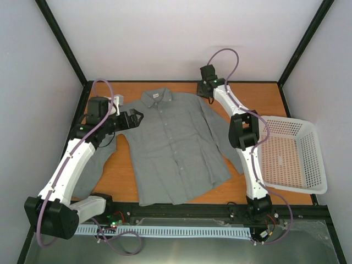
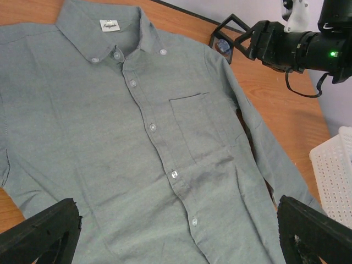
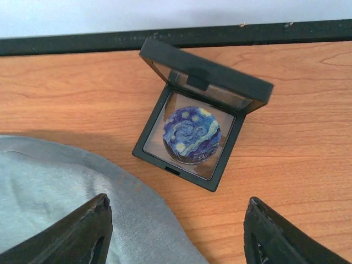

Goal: Pin the brooch onto the clothing

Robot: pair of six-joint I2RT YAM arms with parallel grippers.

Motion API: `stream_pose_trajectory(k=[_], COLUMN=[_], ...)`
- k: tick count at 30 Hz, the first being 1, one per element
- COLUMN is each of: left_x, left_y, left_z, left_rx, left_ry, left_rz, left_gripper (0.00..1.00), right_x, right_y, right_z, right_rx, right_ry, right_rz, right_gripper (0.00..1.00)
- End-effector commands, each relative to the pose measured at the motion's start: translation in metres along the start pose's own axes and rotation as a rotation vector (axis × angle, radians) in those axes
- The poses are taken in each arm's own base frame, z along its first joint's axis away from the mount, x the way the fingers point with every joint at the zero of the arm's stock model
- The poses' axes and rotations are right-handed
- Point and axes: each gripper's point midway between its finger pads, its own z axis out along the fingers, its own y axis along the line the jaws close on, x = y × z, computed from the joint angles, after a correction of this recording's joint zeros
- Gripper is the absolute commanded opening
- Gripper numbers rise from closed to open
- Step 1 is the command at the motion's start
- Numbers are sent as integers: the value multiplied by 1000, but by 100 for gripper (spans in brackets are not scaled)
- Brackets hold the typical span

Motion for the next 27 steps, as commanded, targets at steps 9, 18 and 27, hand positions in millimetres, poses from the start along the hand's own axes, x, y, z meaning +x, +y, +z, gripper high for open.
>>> stream_pose_trajectory(k=[9, 18, 27], left_x=[16, 24, 20], left_y=[8, 6, -1], left_z=[0, -12, -9], left_rx=[-2, 0, 31], left_ry=[9, 6, 10], left_rz=[54, 10, -17], left_gripper=[97, 97, 97], right_x=[-12, -16, 1], right_y=[-1, -17, -10], right_z=[41, 51, 60], right_rx=[53, 45, -16], right_ry=[-74, -77, -16], right_rz=[-35, 32, 31], right_gripper=[59, 59, 98])
